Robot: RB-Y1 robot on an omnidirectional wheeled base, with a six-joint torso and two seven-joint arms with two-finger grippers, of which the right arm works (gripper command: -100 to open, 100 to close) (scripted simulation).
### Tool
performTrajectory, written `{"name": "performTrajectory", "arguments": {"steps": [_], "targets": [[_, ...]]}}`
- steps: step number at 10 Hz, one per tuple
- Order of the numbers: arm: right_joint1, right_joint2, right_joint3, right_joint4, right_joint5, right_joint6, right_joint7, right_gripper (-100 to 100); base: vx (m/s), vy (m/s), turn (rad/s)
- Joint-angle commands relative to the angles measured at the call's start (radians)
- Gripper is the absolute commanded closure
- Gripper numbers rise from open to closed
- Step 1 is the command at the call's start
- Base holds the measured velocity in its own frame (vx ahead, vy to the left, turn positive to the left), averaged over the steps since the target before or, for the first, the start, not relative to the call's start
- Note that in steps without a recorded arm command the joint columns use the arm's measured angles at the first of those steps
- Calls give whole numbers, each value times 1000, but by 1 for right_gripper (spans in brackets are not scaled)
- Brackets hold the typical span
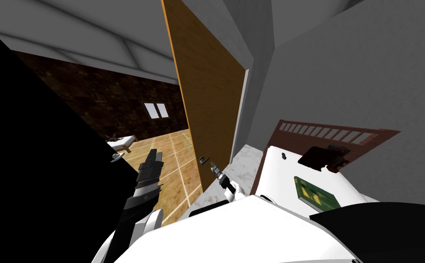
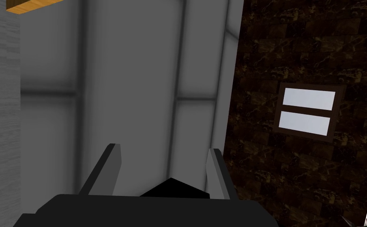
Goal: Push the door open
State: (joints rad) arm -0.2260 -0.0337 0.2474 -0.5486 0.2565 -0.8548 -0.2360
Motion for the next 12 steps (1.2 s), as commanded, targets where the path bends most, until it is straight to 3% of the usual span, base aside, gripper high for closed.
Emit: {"name": "performTrajectory", "arguments": {"steps": [1,4,5,6,11,12], "targets": [[-4,1,-5,11,-4,-4,6,-100,191,98,39],[-3,29,-11,15,-9,-5,14,-100,202,97,29],[-9,20,-11,24,-9,-10,11,-100,84,42,3],[-9,20,-11,24,-9,-10,11,100,-9,-5,-5],[-9,20,-11,24,-9,-10,11,100,-8,-5,6],[-14,11,-25,21,-18,-7,19,100,104,80,-21]]}}
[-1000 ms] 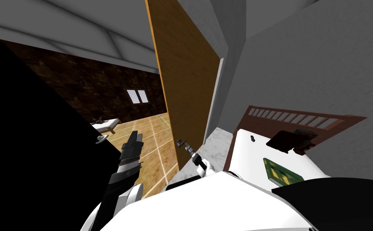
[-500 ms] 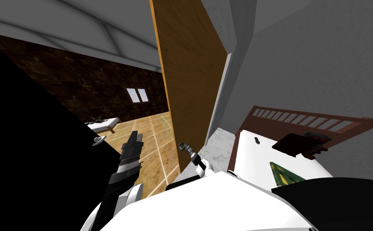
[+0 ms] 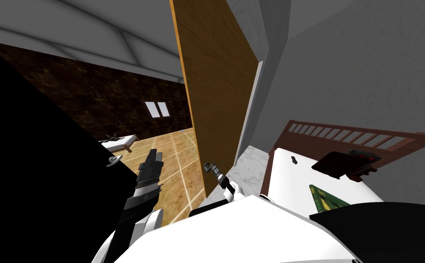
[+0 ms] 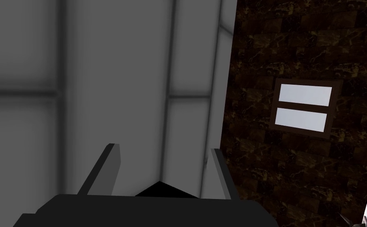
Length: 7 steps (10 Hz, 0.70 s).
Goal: Push the door open
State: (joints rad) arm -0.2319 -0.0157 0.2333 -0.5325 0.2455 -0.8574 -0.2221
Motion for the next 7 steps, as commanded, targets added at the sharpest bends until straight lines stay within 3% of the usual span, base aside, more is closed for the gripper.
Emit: {"name": "performTrajectory", "arguments": {"steps": [1,7], "targets": [[-8,-10,-15,5,-9,-4,7,100,128,115,-36],[-7,-29,-50,4,-33,1,29,100,103,80,-21]]}}
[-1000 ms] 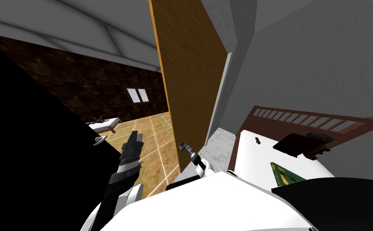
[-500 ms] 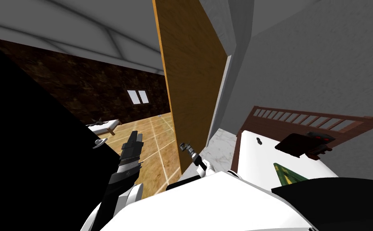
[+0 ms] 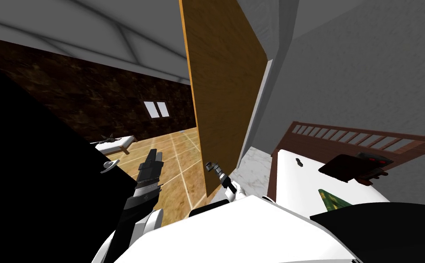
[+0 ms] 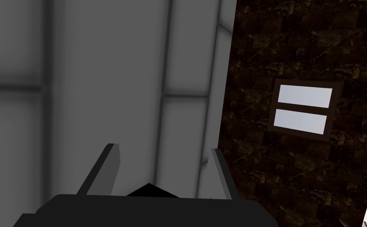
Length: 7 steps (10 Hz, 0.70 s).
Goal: Push the door open
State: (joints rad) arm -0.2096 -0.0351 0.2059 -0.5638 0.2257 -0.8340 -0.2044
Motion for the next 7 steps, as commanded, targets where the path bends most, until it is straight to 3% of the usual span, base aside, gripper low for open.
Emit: {"name": "performTrajectory", "arguments": {"steps": [1,3,5,7], "targets": [[-29,-10,-23,36,-13,-22,11,100,87,63,-24],[-28,-19,-49,36,-31,-19,26,100,145,121,-61],[-28,-19,-49,36,-31,-19,26,100,77,82,-13],[-27,-25,-78,36,-50,-15,43,100,119,115,-63]]}}
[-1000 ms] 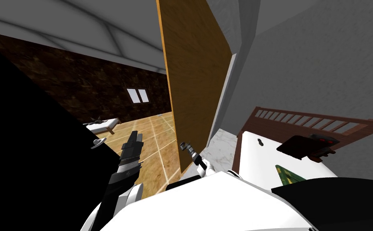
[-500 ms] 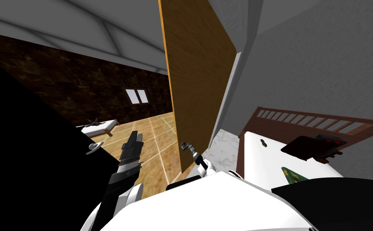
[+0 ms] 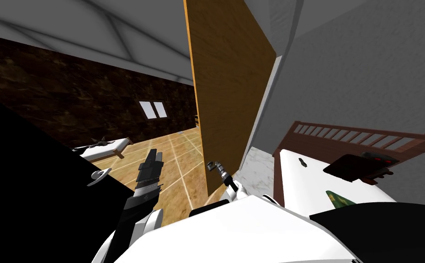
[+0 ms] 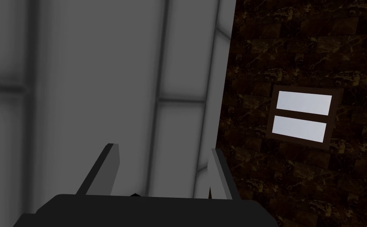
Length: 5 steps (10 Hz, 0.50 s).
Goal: Push the door open
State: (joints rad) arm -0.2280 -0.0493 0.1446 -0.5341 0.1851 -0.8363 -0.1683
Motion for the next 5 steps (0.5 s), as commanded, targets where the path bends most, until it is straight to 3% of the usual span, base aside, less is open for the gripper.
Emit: {"name": "performTrajectory", "arguments": {"steps": [1,3,5], "targets": [[-9,-11,-24,6,-14,-11,12,100,135,149,-47],[-8,-12,-46,6,-29,-8,25,100,139,151,-64],[-8,-12,-46,6,-29,-8,25,100,61,50,3]]}}
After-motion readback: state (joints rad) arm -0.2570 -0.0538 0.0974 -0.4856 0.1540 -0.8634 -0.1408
